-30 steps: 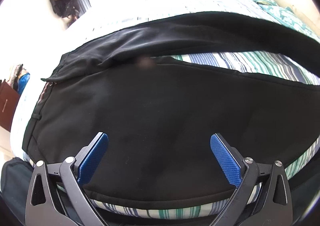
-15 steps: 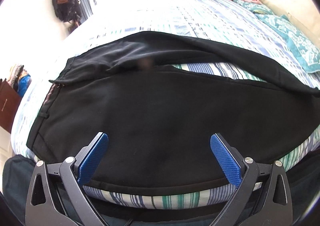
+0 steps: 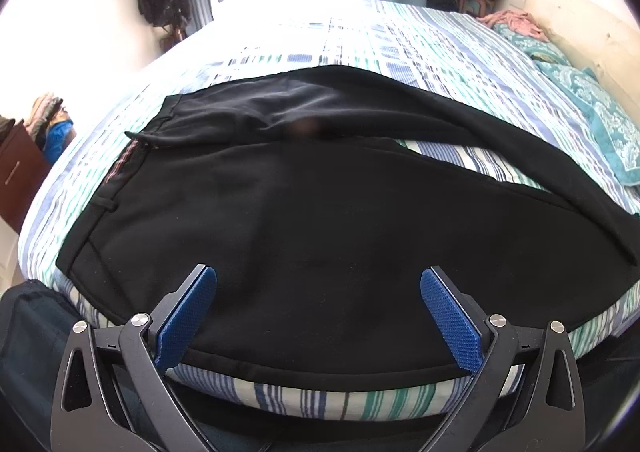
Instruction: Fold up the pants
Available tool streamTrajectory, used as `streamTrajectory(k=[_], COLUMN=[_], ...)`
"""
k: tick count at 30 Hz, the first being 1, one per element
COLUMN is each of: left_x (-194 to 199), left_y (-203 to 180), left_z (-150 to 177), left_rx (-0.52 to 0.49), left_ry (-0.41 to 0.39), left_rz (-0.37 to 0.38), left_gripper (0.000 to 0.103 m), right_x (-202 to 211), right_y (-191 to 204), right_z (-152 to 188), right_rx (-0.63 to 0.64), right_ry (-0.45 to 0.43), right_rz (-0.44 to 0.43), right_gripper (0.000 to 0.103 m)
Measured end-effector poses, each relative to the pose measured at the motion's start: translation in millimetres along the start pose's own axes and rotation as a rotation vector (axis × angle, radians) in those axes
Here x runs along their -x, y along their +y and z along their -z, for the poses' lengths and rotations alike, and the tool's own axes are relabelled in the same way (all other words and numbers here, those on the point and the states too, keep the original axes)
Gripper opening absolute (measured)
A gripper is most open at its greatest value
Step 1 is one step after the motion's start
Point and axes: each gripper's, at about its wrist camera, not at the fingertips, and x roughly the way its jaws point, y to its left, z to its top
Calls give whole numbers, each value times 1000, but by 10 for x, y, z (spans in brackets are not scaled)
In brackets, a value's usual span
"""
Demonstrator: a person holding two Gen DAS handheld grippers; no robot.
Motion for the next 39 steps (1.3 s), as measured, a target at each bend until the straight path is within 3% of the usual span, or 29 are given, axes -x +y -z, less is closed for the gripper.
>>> streamTrajectory(k=[3, 10, 13, 17, 22, 25, 26, 27, 31, 39], left_x=[36, 95, 142, 231, 199, 157, 149, 146, 117, -25], left_y=[146, 304, 275, 228, 163, 83, 52, 26, -58, -161], left_z=[18, 9, 30, 65, 68, 80, 83, 90, 114, 115], left_rx=[45, 103, 79, 35, 9, -20, -32, -46, -93, -129], left_ry=[-9, -26, -32, -57, -47, -32, -30, -30, -23, 29], left_rz=[-1, -8, -7, -26, -40, -44, -46, -48, -63, -63], left_gripper=[102, 102, 102, 102, 102, 102, 102, 102, 102, 102], right_x=[-91, -739, -1043, -1099, -1219, -1317, -1334, -1339, -1215, -841], right_y=[68, 321, 164, -348, -654, -643, -623, -614, -545, -257], right_z=[53, 300, 328, 272, 144, 42, 5, -8, -75, -365], right_rx=[-26, -155, -259, -558, -759, -723, -686, -657, -573, -398], right_ry=[27, 325, 350, 254, 249, 275, 289, 296, 253, 167], right_rz=[-134, -460, -374, -200, -149, -104, -80, -67, -95, -252], right_gripper=[76, 76, 76, 76, 74, 39, 16, 11, 6, 6])
